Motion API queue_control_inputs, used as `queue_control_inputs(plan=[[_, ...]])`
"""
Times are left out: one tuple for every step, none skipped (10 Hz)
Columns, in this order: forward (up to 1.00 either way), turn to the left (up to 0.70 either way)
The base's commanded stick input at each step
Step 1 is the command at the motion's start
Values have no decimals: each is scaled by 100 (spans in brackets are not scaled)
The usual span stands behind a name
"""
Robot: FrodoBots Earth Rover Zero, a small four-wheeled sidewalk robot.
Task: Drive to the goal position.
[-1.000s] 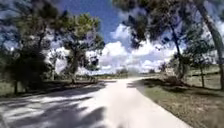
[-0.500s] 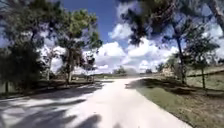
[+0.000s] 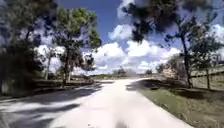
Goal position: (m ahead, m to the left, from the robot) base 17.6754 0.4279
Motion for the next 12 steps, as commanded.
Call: queue_control_inputs(plan=[[70,0],[70,0],[70,0],[70,0],[70,0],[70,0],[70,0],[70,0],[70,0],[70,0],[70,0],[70,0]])
